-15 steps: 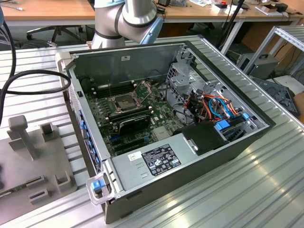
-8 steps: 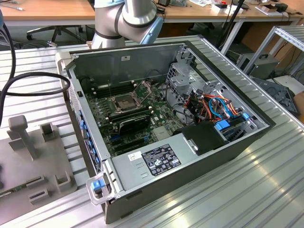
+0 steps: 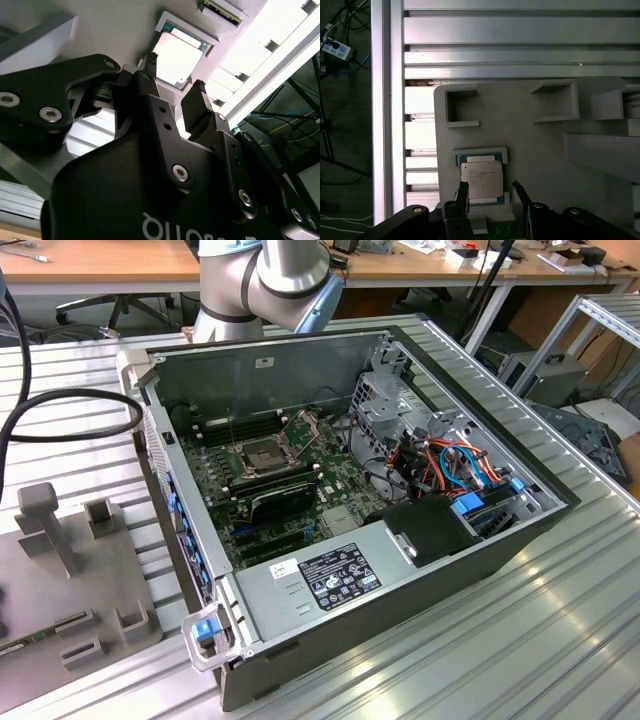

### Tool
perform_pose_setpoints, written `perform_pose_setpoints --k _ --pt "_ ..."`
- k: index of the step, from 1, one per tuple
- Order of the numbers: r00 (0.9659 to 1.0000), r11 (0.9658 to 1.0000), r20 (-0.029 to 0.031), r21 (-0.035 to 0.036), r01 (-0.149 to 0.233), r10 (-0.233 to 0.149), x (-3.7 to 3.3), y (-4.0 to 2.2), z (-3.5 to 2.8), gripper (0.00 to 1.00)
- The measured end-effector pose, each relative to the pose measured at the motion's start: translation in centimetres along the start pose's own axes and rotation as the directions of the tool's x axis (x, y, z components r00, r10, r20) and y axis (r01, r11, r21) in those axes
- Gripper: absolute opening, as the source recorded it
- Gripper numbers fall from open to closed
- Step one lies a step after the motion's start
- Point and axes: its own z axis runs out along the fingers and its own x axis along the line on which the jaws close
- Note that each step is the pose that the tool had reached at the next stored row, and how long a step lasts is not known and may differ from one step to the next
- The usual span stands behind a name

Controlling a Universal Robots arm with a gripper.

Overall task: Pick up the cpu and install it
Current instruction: 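Pick up the cpu and move it towards the insertion slot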

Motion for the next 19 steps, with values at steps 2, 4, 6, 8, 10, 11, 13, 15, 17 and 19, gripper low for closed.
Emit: perform_pose_setpoints --k 2,4,6,8,10,11,13,15,17,19 --pt "1.0 1.0 0.0001 0.0 0.0 0.0 0.03 -0.01 0.05 0.48" --pt "1.0 1.0 0.0 0.0 0.0 0.0 0.06 -0.01 0.1 0.48" --pt "1.0 1.0 -0.0001 0.0001 0.0 0.0 0.08 -0.02 0.15 0.48" --pt "1.0 1.0 0.0 0.0 0.0 0.0 0.12 -0.02 0.28 0.48" --pt "1.0 1.0 0.0 0.0001 0.0 0.0 0.13 -0.03 0.39 0.48" --pt "1.0 1.0 0.0 0.0 0.0 0.0 0.14 -0.04 0.43 0.48" --pt "1.0 1.0 0.0 0.0 0.0 0.0 0.15 -0.04 0.51 0.48" --pt "1.0 1.0 -0.0001 0.0 0.0 0.0 0.16 -0.05 0.6 0.48" --pt "1.0 1.0 0.0 0.0001 0.0 0.0 0.18 -0.06 0.77 0.48" --pt "1.0 1.0 0.0 0.0 0.0 0.0 0.27 -0.1 1.43 0.48"
